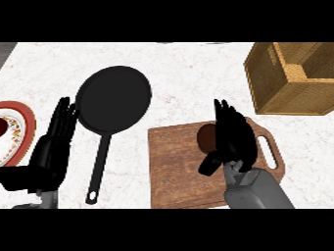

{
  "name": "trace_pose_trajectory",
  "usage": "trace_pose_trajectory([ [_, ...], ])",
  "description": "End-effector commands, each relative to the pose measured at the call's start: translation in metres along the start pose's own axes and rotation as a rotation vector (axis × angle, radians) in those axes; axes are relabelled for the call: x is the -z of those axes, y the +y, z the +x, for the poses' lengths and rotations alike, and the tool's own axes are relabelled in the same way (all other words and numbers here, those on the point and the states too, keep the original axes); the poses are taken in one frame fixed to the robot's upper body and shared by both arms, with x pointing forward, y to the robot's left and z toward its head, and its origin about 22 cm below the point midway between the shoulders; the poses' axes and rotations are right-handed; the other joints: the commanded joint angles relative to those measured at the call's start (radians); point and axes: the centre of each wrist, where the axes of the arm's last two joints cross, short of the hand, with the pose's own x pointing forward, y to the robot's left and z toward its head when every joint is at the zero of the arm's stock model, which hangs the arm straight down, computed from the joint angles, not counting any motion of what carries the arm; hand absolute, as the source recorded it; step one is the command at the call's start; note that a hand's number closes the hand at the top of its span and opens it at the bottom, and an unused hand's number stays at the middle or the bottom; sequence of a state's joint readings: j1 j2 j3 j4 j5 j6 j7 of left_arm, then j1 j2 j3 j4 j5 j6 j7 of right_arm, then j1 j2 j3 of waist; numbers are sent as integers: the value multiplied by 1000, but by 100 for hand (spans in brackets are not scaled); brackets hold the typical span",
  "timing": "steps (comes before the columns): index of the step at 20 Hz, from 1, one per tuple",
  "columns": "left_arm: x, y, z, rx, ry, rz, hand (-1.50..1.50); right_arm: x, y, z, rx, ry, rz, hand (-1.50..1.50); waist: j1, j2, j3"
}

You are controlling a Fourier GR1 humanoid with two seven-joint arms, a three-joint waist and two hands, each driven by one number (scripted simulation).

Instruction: Pick the cupcake from the cutting board and place it in the basket

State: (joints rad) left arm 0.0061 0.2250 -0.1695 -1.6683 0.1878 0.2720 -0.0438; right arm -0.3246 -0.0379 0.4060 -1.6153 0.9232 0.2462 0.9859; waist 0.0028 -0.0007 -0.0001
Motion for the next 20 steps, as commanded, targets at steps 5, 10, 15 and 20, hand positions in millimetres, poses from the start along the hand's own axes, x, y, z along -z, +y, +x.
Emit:
trace_pose_trajectory([
  [5, -3, 5, 7, 0, 8, -6, 0, 13, 29, 3, -22, 61, 55, -150, 3, 1, 0],
  [10, 11, 2, 1, 14, 1, -4, 0, 12, 26, -16, -17, 33, 48, -150, -2, 1, 0],
  [15, 0, -11, 3, -2, -8, -17, 0, 19, 28, -5, -19, 51, 50, -150, 0, 1, 0],
  [20, 1, 2, 9, 4, 1, 19, 0, 33, 41, -3, 10, 52, 49, -150, 3, 1, 0],
])
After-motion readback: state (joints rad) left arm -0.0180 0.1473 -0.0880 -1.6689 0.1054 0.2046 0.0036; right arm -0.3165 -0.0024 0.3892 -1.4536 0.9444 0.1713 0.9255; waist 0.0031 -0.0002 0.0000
